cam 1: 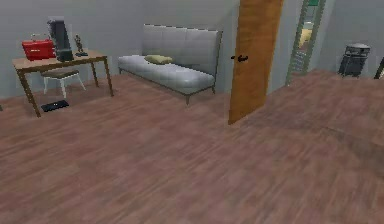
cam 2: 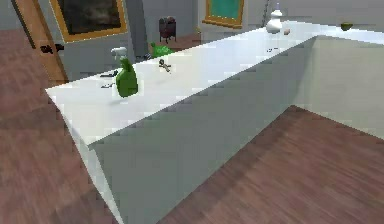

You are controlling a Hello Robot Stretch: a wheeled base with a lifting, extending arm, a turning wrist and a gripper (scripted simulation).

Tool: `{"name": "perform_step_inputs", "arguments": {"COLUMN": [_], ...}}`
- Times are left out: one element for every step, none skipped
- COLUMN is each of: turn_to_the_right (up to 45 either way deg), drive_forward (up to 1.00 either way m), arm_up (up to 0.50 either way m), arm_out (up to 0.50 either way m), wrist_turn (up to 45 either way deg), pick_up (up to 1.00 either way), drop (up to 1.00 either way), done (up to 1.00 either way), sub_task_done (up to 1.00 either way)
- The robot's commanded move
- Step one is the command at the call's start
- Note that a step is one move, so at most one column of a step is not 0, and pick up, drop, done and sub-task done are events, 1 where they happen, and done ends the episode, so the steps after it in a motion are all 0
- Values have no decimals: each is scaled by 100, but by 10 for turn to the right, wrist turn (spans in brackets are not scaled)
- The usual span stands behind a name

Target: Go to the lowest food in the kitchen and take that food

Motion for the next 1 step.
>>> {"name": "perform_step_inputs", "arguments": {"turn_to_the_right": [0], "drive_forward": [45], "arm_up": [0], "arm_out": [0], "wrist_turn": [0], "pick_up": [0], "drop": [0], "done": [0], "sub_task_done": [0]}}
